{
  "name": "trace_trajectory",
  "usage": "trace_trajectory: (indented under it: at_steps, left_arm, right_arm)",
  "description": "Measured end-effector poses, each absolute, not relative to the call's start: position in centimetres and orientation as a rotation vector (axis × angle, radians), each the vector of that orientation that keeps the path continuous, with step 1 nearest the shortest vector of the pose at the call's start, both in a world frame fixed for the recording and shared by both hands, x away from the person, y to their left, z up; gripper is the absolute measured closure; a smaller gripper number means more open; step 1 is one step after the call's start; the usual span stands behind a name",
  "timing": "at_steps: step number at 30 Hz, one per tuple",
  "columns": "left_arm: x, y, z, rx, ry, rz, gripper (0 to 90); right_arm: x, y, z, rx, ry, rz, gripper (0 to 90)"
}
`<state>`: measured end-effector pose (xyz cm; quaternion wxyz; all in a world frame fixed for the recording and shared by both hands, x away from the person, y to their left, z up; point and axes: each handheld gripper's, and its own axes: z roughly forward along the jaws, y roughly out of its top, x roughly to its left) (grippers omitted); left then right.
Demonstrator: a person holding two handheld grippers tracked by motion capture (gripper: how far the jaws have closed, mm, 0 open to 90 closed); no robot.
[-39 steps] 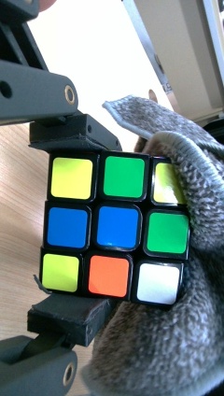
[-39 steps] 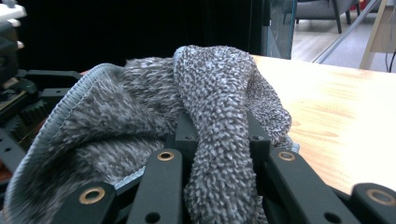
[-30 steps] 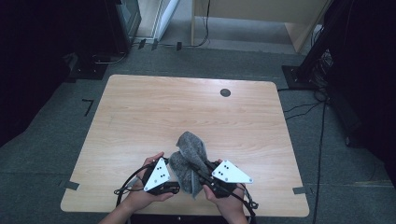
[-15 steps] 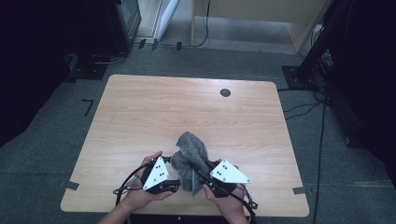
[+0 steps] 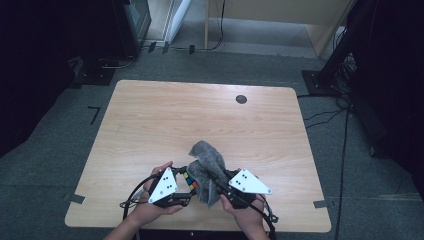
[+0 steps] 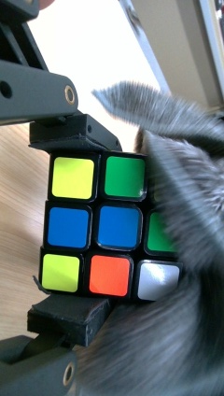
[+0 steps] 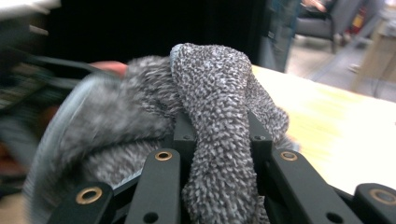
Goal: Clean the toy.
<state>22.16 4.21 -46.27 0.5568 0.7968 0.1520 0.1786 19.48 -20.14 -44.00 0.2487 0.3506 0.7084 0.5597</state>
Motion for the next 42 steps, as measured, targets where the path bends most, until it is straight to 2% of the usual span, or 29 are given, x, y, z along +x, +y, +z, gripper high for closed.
trace_trajectory:
  at_steps: [6, 19, 26, 35, 42]
  left_arm:
    - [22.6, 5.3, -45.6, 1.757, 0.383, 0.311, 34.2]
    - [23.3, 6.4, -45.3, 1.667, 0.424, 0.184, 34.2]
    - [22.8, 5.8, -45.3, 1.703, 0.384, 0.209, 34.2]
    - [23.4, 6.8, -45.1, 1.664, 0.432, 0.188, 34.3]
    - [23.4, 6.3, -45.4, 1.680, 0.429, 0.160, 34.3]
  right_arm:
    - [20.5, -21.9, -44.8, 1.093, 1.908, 1.591, 74.1]
    - [21.0, -20.1, -46.4, 1.084, 2.105, 1.693, 74.4]
    - [20.6, -21.2, -45.2, 1.076, 1.963, 1.741, 74.2]
    - [20.7, -19.3, -46.5, 1.031, 2.126, 1.628, 73.9]
    - [20.5, -21.0, -45.3, 1.041, 2.002, 1.729, 74.0]
